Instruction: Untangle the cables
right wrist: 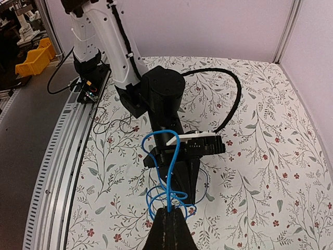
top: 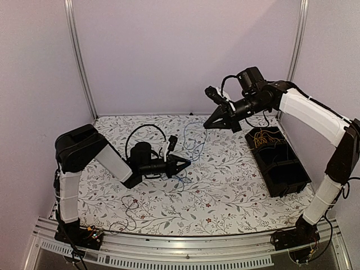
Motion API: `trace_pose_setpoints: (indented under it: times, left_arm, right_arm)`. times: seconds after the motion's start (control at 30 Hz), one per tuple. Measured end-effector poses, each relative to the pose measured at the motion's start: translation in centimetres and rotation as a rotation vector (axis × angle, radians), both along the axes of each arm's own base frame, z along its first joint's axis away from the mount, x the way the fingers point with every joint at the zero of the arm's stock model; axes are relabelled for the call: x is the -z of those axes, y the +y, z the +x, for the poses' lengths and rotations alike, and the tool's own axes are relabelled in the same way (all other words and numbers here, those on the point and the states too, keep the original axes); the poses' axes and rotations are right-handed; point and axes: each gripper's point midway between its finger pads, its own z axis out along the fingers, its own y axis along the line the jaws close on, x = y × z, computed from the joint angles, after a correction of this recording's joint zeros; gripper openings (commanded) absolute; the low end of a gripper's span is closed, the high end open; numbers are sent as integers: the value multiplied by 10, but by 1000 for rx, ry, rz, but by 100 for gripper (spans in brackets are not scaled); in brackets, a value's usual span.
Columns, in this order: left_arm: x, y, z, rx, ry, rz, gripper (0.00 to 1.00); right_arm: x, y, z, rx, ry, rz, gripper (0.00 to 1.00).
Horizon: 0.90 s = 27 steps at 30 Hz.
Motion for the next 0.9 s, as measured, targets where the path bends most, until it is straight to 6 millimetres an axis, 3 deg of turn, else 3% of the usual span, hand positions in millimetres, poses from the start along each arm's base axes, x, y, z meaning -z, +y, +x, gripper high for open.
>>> trace_pose_setpoints:
  times: [0.1, 0.27, 0.43, 0.67, 0.9]
  left_arm:
    - [12, 16, 5, -57, 57, -10, 32]
    - [23, 40, 16, -141, 151, -30, 38]
    - [17, 49, 15, -164, 203, -89, 48]
    - [-12, 45, 2, -86, 196, -205, 53]
    - [-40, 26, 10, -4, 201, -284, 52]
  right_arm:
    - [-8, 1, 3, 10, -22, 7, 0]
    - [-7, 0, 6, 31, -22, -5, 0]
    - [-6, -1, 8, 43, -24, -13, 0]
    - [-5, -1, 10, 49, -25, -17, 0]
    - [-2, 0, 11, 49, -17, -21, 0]
